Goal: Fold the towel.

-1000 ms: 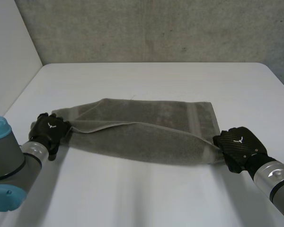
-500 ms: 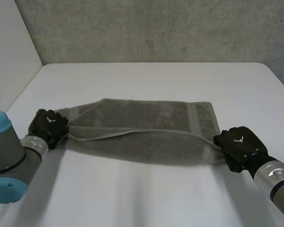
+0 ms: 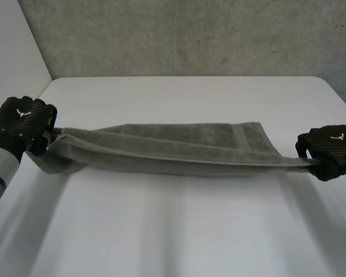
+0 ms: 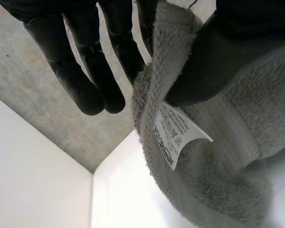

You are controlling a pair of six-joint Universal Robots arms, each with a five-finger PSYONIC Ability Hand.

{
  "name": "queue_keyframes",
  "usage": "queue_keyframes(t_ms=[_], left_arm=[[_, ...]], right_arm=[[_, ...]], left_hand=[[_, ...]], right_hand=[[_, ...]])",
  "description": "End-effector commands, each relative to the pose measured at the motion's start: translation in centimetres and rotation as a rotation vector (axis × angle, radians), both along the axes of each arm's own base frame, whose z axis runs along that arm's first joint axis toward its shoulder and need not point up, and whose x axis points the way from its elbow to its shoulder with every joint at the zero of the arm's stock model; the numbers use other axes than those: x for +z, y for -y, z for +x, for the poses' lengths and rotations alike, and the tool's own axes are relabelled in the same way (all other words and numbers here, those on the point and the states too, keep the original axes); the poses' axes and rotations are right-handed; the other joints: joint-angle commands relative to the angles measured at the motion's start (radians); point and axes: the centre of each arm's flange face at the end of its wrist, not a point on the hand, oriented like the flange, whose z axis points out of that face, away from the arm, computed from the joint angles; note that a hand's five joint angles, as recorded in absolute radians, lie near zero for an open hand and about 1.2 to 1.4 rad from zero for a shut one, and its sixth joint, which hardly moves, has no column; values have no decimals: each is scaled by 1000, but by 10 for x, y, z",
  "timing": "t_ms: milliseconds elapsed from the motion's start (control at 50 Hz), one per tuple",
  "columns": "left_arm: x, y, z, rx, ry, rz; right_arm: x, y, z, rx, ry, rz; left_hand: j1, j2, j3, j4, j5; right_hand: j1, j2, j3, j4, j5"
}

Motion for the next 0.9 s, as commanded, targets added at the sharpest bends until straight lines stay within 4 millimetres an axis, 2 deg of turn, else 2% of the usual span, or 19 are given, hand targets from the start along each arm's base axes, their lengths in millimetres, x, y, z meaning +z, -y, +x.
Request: queue_keyframes(t_ms=[20,140,180,260,360,400,480,520,560,580,620,680,720,740,780,840,880,900], left_arm=[[-10,-18,2,-67,-99,178],[-16,-30,14,-97,-150,310],[-16,-34,16,-117,-170,339],[-14,-39,19,-158,-212,392],[-7,-36,33,-160,-273,430],[-3,-29,40,-142,-277,414],[-1,-23,42,-140,-274,409],[-1,-18,42,-150,-273,411],[-5,-4,35,-189,-272,427],[-5,-4,35,-189,-272,427],[-13,11,23,-203,-252,457],[-17,19,16,-195,-231,464],[-27,38,7,-153,-190,473],[-27,39,7,-152,-190,473],[-39,61,4,-100,-165,478],[-45,71,3,-82,-160,479],[-53,91,0,-58,-177,475],[-53,91,0,-58,-177,475]], right_arm=[[12,-13,0,62,21,140],[20,-23,-5,120,-31,209],[26,-34,-5,185,-67,278],[33,-37,-11,232,-91,314],[43,-26,-19,235,-75,267],[44,-15,-22,236,-40,243],[43,-5,-23,224,-23,231],[41,2,-23,222,-21,220],[33,17,-15,231,-33,218],[33,17,-15,231,-33,218],[22,31,-2,223,-73,241],[16,39,4,208,-100,249],[6,56,14,183,-143,241],[6,56,14,183,-143,240],[-5,73,24,166,-144,227],[-11,81,28,158,-124,220],[-19,101,32,117,-73,191],[-19,101,32,116,-72,191]], left_hand=[[-33,-52,-144,-126,-255],[-33,-52,-144,-126,-255],[-33,-52,-144,-126,-255],[-33,-52,-144,-126,-255],[-33,-52,-144,-126,-255],[-33,-52,-144,-126,-255],[-33,-52,-144,-126,-255],[-36,-55,-147,-128,-258],[-36,-55,-147,-128,-258],[-36,-55,-147,-128,-258],[-39,-58,-150,-131,-261],[-39,-58,-150,-131,-261],[-48,-67,-159,-140,-269],[-48,-67,-159,-140,-269],[-48,-67,-159,-140,-269],[-48,-67,-159,-140,-269],[-48,-67,-159,-140,-269],[-48,-67,-159,-140,-269]], right_hand=[[70,74,66,56,57],[70,74,66,56,57],[70,74,66,56,57],[70,74,66,56,57],[70,74,66,56,57],[70,74,66,56,57],[70,74,66,56,57],[70,74,66,56,57],[70,74,66,56,57],[70,74,66,56,57],[70,74,66,56,57],[70,74,66,56,57],[70,74,66,56,57],[70,74,66,56,57],[70,74,66,56,57],[70,74,66,56,57],[70,74,66,56,57],[70,74,66,56,57]])
